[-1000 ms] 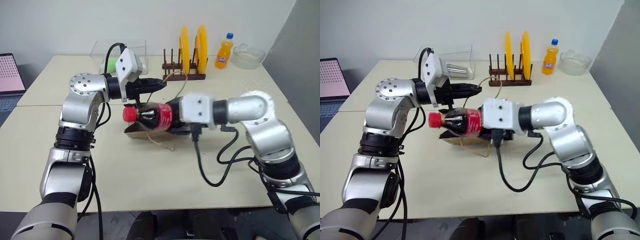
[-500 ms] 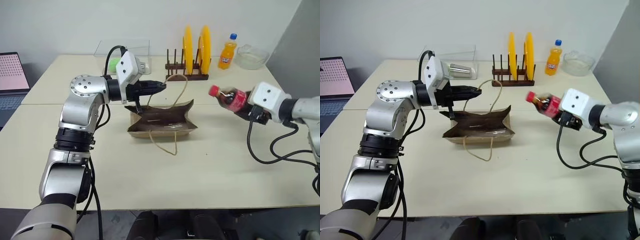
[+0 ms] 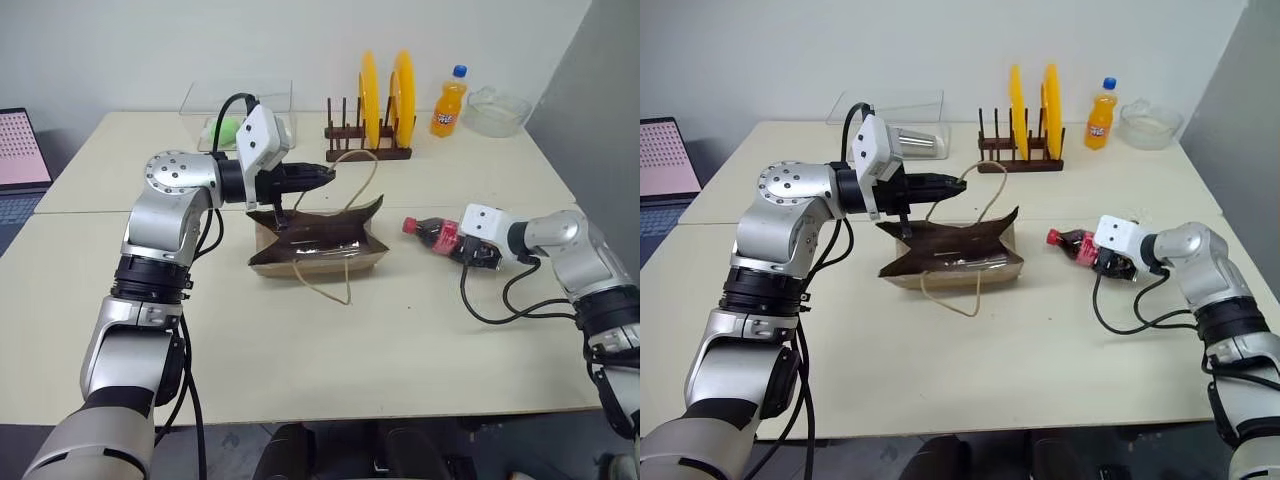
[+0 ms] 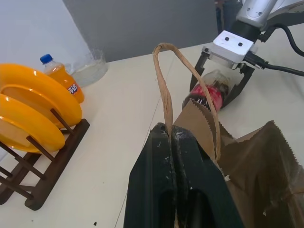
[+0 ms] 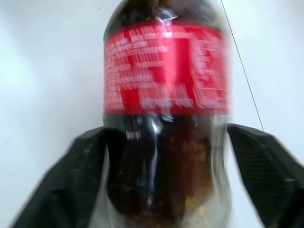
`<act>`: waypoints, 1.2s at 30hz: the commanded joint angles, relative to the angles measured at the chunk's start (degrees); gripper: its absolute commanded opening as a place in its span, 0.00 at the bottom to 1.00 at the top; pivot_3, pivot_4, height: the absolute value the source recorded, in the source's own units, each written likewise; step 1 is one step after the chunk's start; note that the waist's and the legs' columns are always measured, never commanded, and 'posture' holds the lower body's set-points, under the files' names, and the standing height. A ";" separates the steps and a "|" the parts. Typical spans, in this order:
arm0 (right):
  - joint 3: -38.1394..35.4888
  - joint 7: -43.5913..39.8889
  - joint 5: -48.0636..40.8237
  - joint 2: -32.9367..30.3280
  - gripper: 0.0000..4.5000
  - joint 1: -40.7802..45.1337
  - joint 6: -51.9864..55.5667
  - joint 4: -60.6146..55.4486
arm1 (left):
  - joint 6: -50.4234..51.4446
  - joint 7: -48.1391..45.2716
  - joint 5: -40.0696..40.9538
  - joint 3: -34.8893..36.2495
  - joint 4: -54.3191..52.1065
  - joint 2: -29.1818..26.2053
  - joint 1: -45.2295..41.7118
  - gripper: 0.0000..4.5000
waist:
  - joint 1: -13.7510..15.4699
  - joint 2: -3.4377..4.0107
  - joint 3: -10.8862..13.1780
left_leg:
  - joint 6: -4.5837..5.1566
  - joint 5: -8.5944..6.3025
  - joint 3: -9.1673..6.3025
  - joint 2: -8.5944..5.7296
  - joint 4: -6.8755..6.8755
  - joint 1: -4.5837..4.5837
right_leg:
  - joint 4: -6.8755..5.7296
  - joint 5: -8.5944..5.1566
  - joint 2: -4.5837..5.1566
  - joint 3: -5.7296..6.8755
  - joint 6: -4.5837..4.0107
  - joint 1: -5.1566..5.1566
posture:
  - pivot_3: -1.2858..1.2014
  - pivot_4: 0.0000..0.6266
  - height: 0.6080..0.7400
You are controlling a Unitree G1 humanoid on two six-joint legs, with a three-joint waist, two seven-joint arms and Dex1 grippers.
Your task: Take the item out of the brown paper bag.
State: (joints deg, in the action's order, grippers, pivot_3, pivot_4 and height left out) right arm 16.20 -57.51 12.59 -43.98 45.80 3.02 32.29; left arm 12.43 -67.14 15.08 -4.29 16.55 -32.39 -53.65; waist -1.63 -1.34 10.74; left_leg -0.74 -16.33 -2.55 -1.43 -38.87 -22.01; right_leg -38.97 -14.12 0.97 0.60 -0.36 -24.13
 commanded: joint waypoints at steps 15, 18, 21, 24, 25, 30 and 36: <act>-22.42 -7.53 -27.81 -7.58 0.99 -12.59 23.83 -49.85 | -0.62 3.53 -0.53 2.69 5.51 0.03 -4.14 0.00 | 0.30 0.03 0.02 | 0.01 -0.01 -0.19 0.00 -0.02 -0.02 | 0.00 -0.01 0.00 0.14 0.02 0.04 | 0.52 0.24 1.00; -26.64 0.60 -34.31 -2.70 0.99 -16.83 32.90 -62.28 | -3.93 5.22 -2.62 2.36 10.97 0.39 -6.15 0.00 | 0.39 0.03 0.01 | 0.01 -0.01 -0.29 0.02 -0.02 0.01 | -0.02 -0.03 0.00 0.21 0.05 0.08 | 0.52 0.24 1.00; -25.59 10.25 -35.28 4.07 1.00 -23.39 38.07 -70.61 | -7.43 5.49 -4.76 1.37 16.14 0.85 -7.99 0.10 | 0.58 0.02 0.01 | 0.00 -0.01 -0.27 0.01 -0.03 0.01 | -0.04 -0.05 0.00 0.19 0.10 0.08 | 0.52 0.24 1.00; -21.88 18.16 -32.69 9.64 1.00 -27.19 38.87 -73.96 | -9.22 4.38 -5.83 0.89 19.42 1.11 -9.19 0.27 | 0.68 -0.01 -0.01 | -0.01 0.00 -0.25 -0.01 -0.03 -0.05 | -0.03 -0.02 0.02 0.18 0.04 0.04 | 0.52 0.24 1.00; -20.85 20.42 -31.97 11.18 1.00 -27.31 39.09 -74.15 | -9.68 3.87 -6.02 0.81 20.09 1.10 -9.41 0.35 | 0.65 -0.01 -0.01 | -0.01 0.00 -0.21 -0.02 -0.03 -0.05 | -0.03 -0.01 0.03 0.15 0.03 0.03 | 0.52 0.24 1.00; -17.28 27.24 -30.20 16.69 1.00 -26.57 38.71 -73.57 | -12.22 4.44 -6.89 1.47 22.75 0.58 -10.87 0.69 | 0.62 -0.01 -0.01 | -0.01 0.00 -0.21 -0.02 -0.03 -0.04 | -0.03 -0.02 0.02 0.15 0.05 0.00 | 0.52 0.24 1.00; -17.11 26.42 -30.96 15.63 1.00 -28.35 37.06 -73.29 | -11.96 6.03 -6.07 4.45 19.55 -3.39 -10.18 0.99 | 0.42 -0.01 -0.01 | 0.02 -0.01 -0.20 -0.03 -0.02 -0.05 | -0.01 -0.02 0.02 0.16 0.04 0.01 | 0.52 0.24 1.00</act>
State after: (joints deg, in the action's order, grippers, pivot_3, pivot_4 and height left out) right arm -0.19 -30.74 -17.75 -27.71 17.92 41.65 -39.43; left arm 0.67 -61.89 7.95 -2.77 39.66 -33.65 -62.90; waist -1.21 -1.35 10.73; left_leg -0.72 -16.34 -2.77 -1.45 -38.88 -22.06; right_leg -38.99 -14.14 0.98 0.77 -0.31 -24.13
